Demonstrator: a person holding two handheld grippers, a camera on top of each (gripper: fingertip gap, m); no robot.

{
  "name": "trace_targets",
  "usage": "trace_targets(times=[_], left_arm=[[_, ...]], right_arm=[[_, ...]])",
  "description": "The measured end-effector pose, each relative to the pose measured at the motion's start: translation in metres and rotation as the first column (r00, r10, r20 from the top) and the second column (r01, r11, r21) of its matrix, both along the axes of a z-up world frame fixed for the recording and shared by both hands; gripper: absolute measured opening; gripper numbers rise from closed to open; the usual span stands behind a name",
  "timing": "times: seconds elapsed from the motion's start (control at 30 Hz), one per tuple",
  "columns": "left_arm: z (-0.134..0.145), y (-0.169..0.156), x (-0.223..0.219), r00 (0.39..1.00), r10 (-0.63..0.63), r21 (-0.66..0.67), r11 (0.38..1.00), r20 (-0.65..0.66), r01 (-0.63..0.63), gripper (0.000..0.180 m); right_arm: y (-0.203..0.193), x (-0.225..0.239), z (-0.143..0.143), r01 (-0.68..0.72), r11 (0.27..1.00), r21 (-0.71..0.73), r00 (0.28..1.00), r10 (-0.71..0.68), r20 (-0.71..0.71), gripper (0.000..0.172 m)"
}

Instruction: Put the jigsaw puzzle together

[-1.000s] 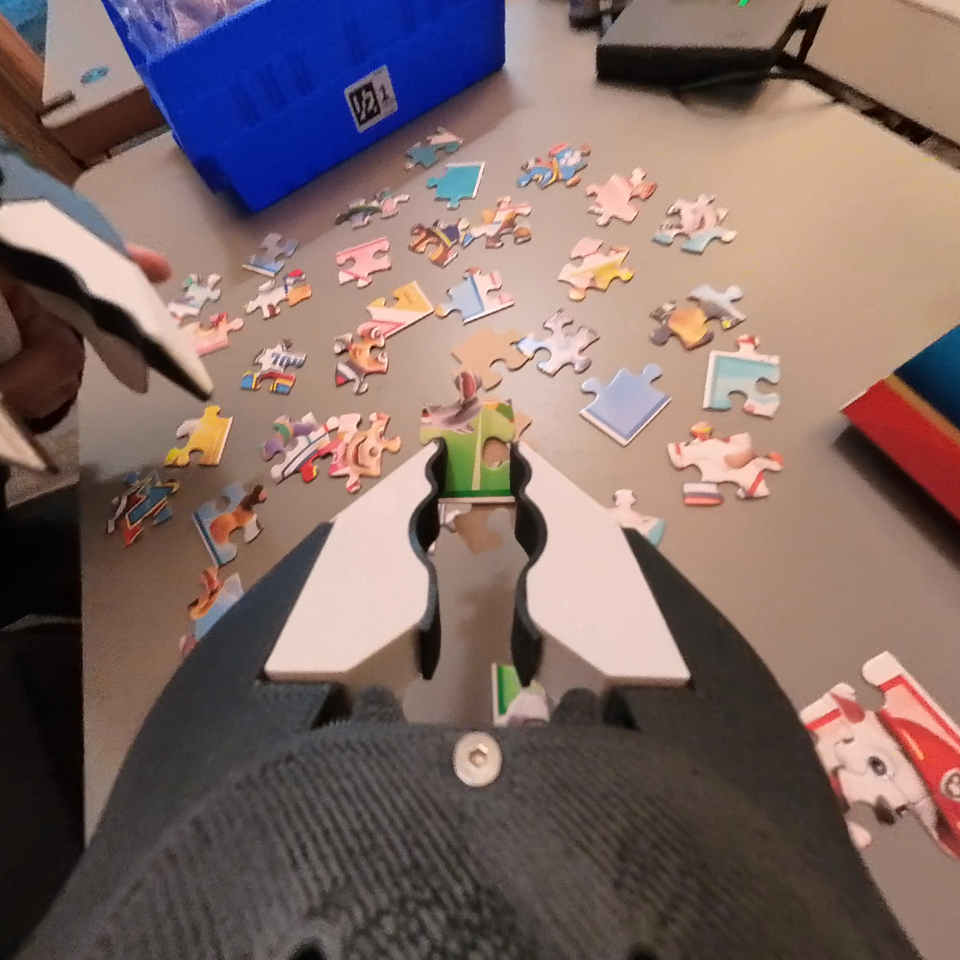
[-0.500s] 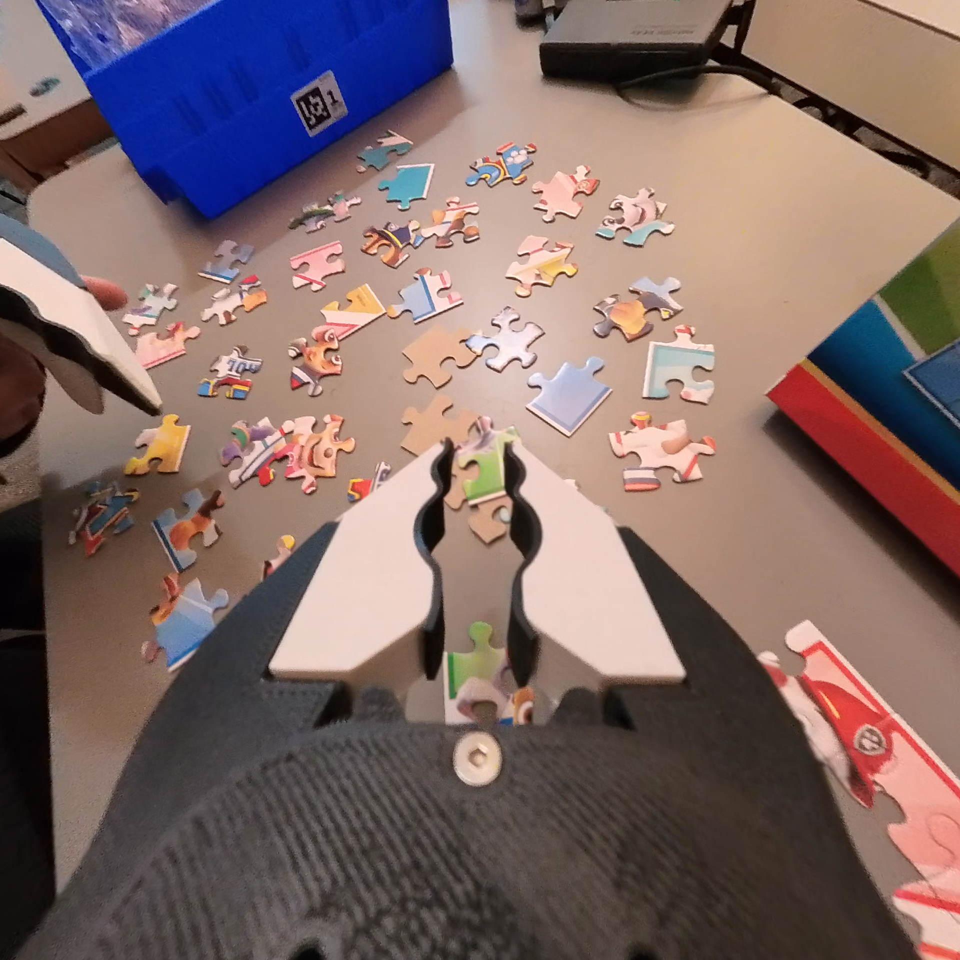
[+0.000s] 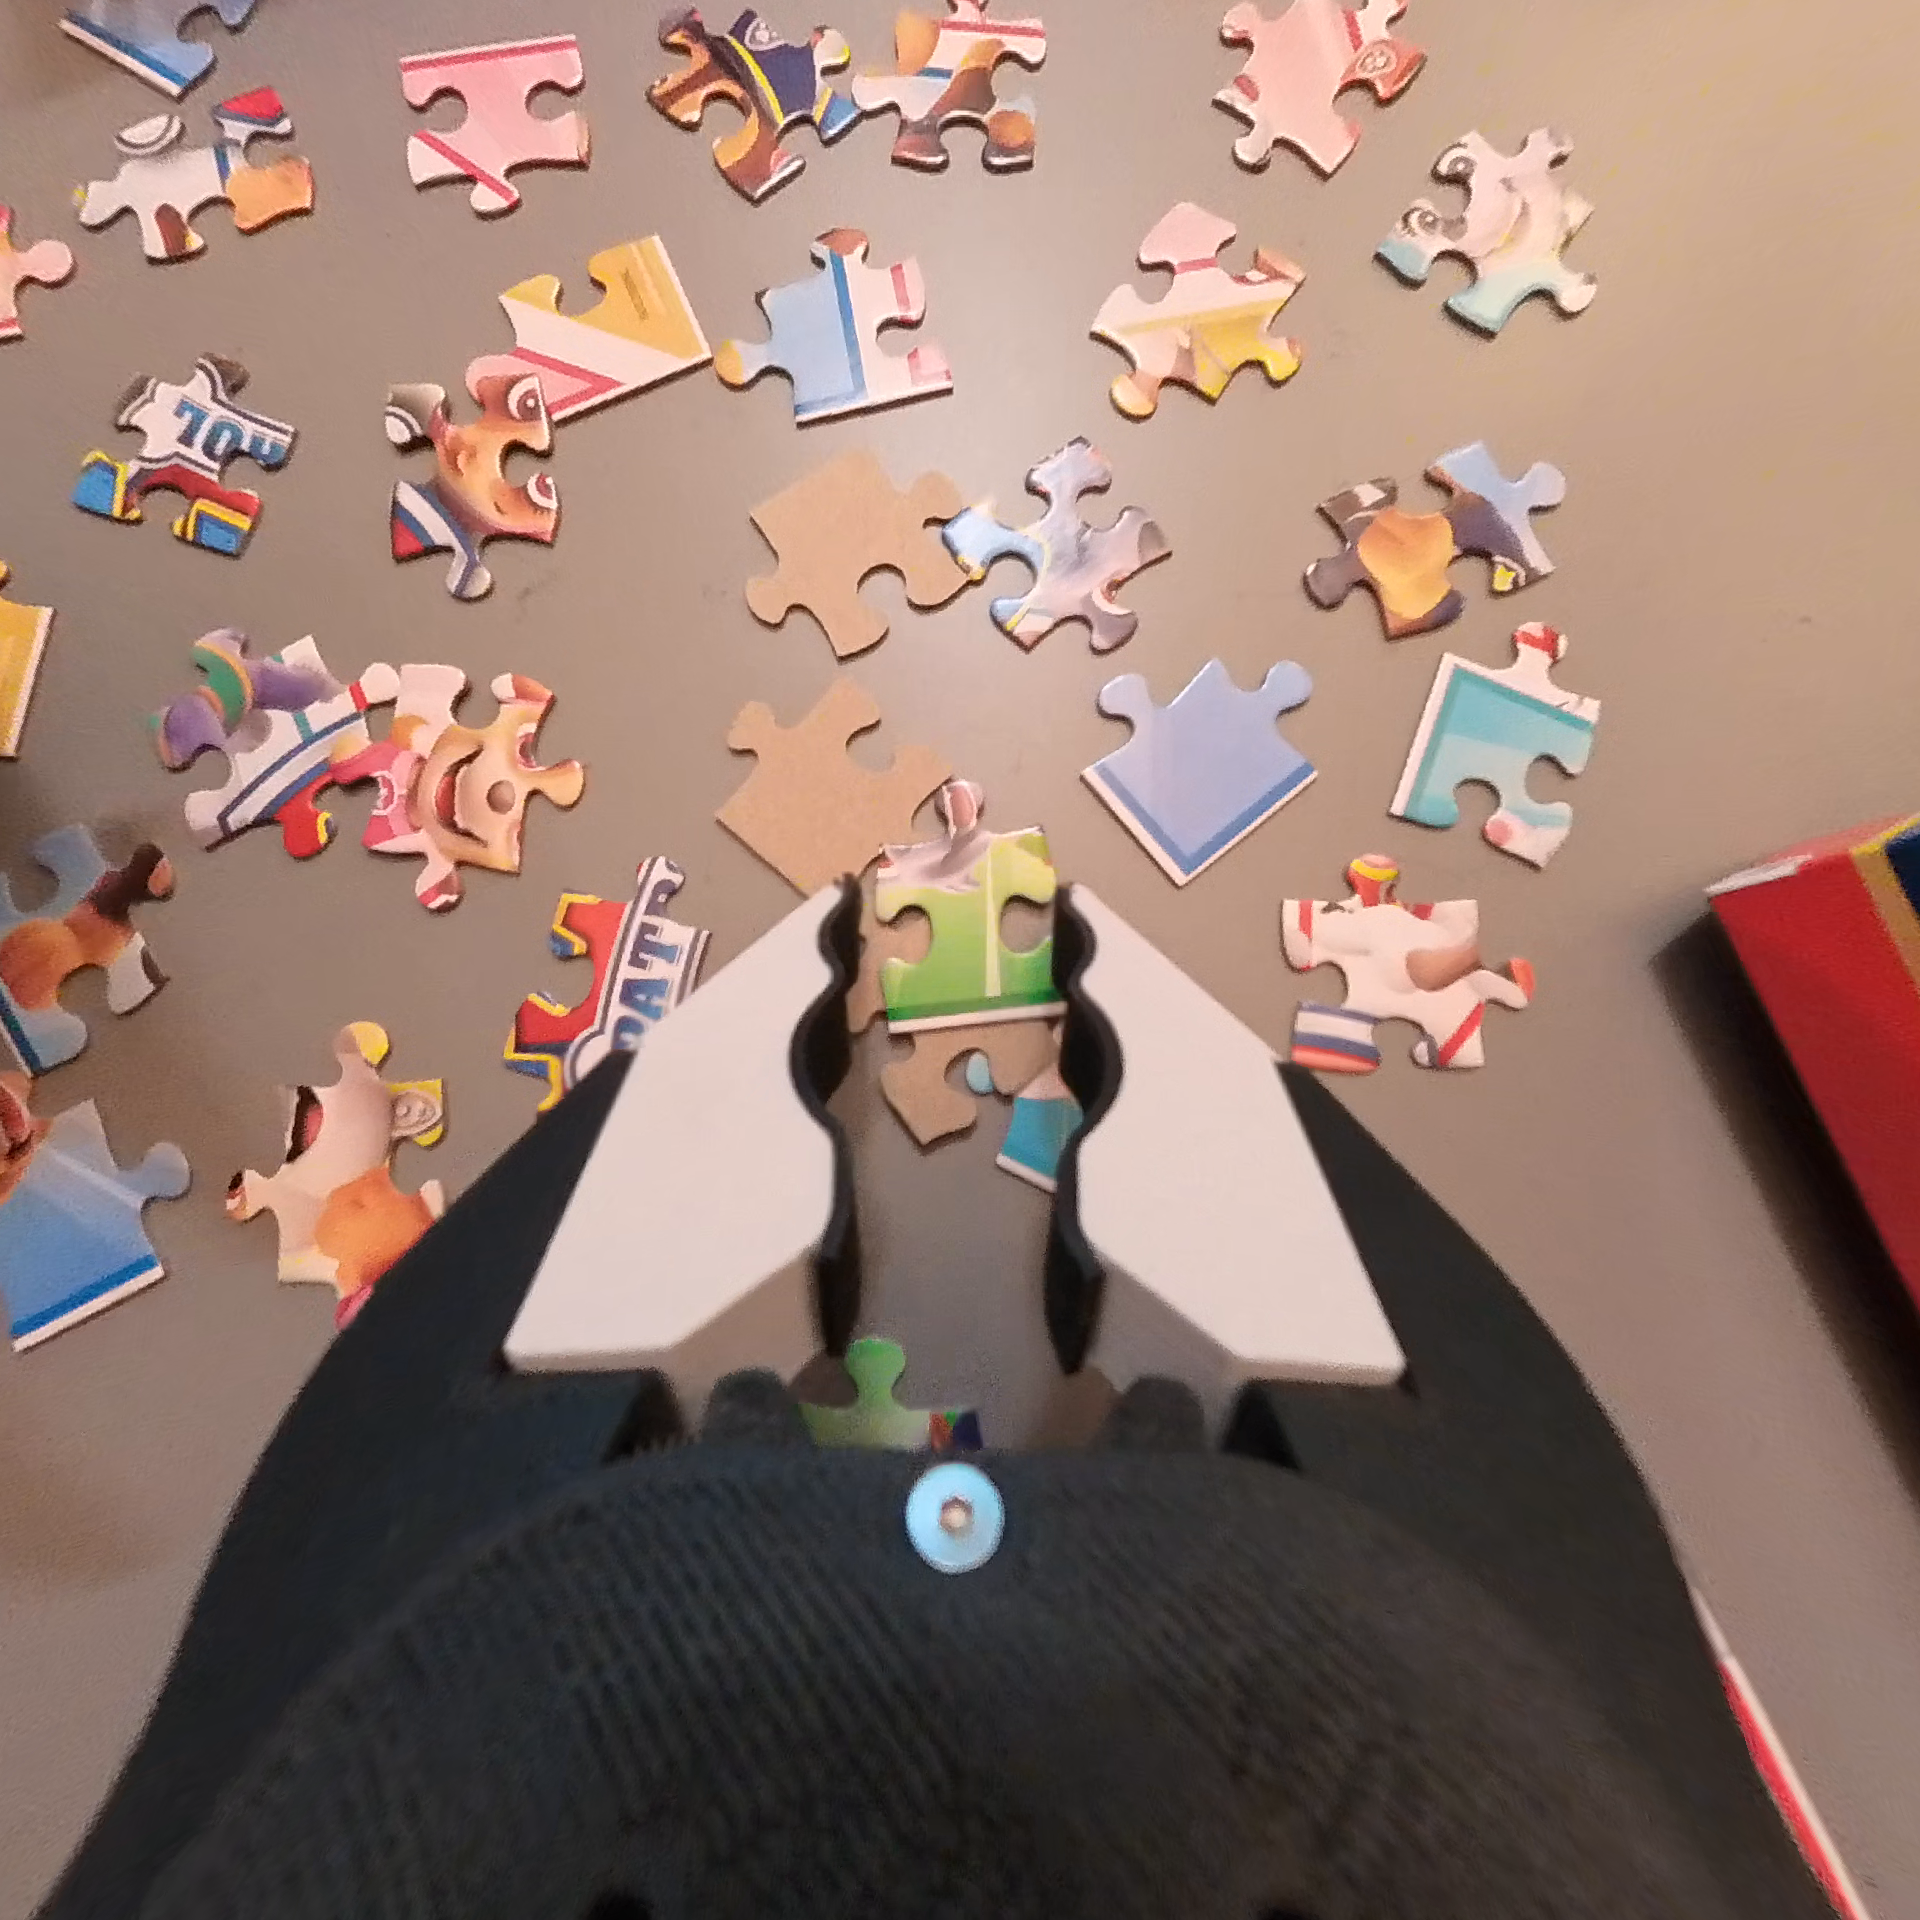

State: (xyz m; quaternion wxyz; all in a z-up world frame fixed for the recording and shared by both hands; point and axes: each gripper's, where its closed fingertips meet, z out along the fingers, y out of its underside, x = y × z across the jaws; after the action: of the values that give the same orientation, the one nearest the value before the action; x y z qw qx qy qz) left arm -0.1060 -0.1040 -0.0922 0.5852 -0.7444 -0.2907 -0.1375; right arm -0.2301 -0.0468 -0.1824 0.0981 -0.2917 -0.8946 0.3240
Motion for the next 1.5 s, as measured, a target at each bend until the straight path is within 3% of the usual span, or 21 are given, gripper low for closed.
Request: trace_targets(times=[0.1, 0.13, 0.17, 0.43, 0.53, 0.63, 0.77, 0.97, 1.13, 1.3, 1.5], left_arm=[[-0.001, -0.004, -0.001, 1.000, 0.009, 0.012, 1.000, 0.015, -0.010, 0.043], [-0.002, -0.005, -0.002, 1.000, 0.012, 0.016, 1.000, 0.018, -0.012, 0.043], [-0.001, -0.006, -0.003, 1.000, 0.014, 0.021, 1.000, 0.020, -0.014, 0.043], [-0.001, -0.005, -0.003, 1.000, 0.006, 0.031, 1.000, 0.019, -0.007, 0.043], [-0.001, -0.002, -0.003, 1.000, -0.002, 0.035, 0.999, 0.021, 0.002, 0.043], [0.001, -0.002, -0.002, 1.000, -0.004, 0.027, 1.000, 0.010, 0.003, 0.043], [0.000, -0.005, -0.003, 1.000, 0.009, 0.028, 1.000, 0.012, -0.009, 0.043], [0.001, -0.007, -0.006, 1.000, 0.017, 0.036, 0.999, 0.018, -0.018, 0.043], [0.000, -0.005, -0.005, 1.000, 0.010, 0.027, 1.000, 0.015, -0.011, 0.043], [-0.001, -0.003, -0.008, 1.000, 0.001, 0.050, 0.999, 0.029, -0.003, 0.043], [0.007, 0.012, -0.008, 0.999, -0.036, 0.057, 0.998, 0.012, 0.035, 0.042]], right_arm=[[-0.001, 0.001, -0.006, -0.008, 1.000, 0.028, 1.000, 0.007, 0.024, 0.020], [-0.002, 0.002, -0.006, -0.006, 1.000, 0.024, 1.000, 0.005, 0.030, 0.003], [-0.002, 0.002, -0.006, -0.005, 1.000, 0.024, 1.000, 0.004, 0.031, 0.000], [0.003, 0.000, 0.024, 0.029, 0.993, -0.111, 1.000, -0.030, -0.007, 0.000], [0.003, 0.000, 0.009, 0.019, 0.998, -0.053, 0.999, -0.017, 0.029, 0.020], [0.001, 0.001, -0.008, 0.008, 1.000, 0.006, 0.999, -0.008, 0.041, 0.024], [-0.003, 0.002, -0.008, 0.008, 1.000, -0.017, 0.998, -0.007, 0.055, 0.012], [0.001, 0.002, 0.012, 0.021, 0.996, -0.082, 1.000, -0.020, 0.021, 0.011], [0.046, 0.014, 0.040, 0.111, 0.990, -0.089, 0.993, -0.113, -0.016, 0.011], [0.118, 0.032, 0.020, 0.260, 0.965, 0.032, 0.965, -0.260, 0.005, 0.011], [0.107, 0.037, 0.011, 0.234, 0.972, 0.001, 0.972, -0.234, 0.029, 0.011]])
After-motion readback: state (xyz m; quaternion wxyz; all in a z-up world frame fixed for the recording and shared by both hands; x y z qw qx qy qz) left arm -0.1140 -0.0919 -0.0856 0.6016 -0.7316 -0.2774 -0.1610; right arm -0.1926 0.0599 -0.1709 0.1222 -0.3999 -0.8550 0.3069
